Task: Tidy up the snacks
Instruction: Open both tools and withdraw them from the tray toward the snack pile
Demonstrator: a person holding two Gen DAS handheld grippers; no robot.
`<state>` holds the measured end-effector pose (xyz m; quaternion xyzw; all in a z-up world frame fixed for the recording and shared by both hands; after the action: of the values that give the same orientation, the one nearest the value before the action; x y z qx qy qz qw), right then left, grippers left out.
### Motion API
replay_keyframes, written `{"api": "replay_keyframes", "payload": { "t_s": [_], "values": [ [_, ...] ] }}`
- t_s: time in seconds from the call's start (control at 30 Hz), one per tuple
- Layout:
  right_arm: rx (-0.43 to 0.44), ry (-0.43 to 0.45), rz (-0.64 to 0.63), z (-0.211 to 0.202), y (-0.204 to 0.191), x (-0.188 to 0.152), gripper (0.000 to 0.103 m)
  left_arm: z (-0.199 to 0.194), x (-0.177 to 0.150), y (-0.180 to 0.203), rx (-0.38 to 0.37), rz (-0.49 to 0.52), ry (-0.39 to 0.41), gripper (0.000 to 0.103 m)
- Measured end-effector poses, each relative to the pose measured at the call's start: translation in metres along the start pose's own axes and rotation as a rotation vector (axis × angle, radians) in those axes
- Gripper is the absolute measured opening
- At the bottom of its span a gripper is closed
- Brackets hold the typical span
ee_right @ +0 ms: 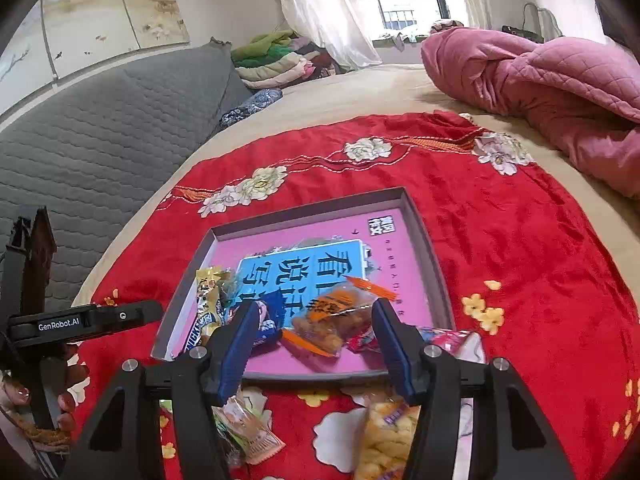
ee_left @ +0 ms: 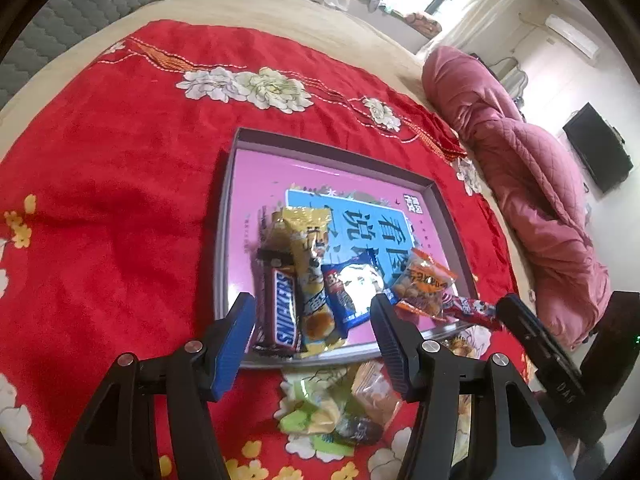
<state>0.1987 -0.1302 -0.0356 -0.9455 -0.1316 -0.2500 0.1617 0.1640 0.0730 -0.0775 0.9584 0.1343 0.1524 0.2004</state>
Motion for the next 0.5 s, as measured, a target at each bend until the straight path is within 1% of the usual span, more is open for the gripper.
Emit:
{"api": "replay_keyframes", "payload": {
  "t_s": [0.23,0.5],
  "values": [
    [-0.013,-0.001,-0.01,-0.011,0.006,-0.01,0.058,-0.003,-0.012,-0.003,0.016,0.001,-0.011,0.061],
    [0.001,-0.017,-0.048,-0.014,-0.005,-0.022,0.058,-0.011,-0.022,-0.006,0.032,0.001,-0.013,0.061]
  ]
}}
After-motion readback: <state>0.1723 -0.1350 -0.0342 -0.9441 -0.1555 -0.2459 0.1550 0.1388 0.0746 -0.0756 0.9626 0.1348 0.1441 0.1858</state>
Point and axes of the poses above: each gripper's, at about its wrist camera, not at the fingertips, and z roughly the way its jaws point, y to its right, x to its top, the point moved 9 cm from there along z, roughly the way its jaws point, and after that the axes turned 14 degrees about -y, right-handed, at the moved point
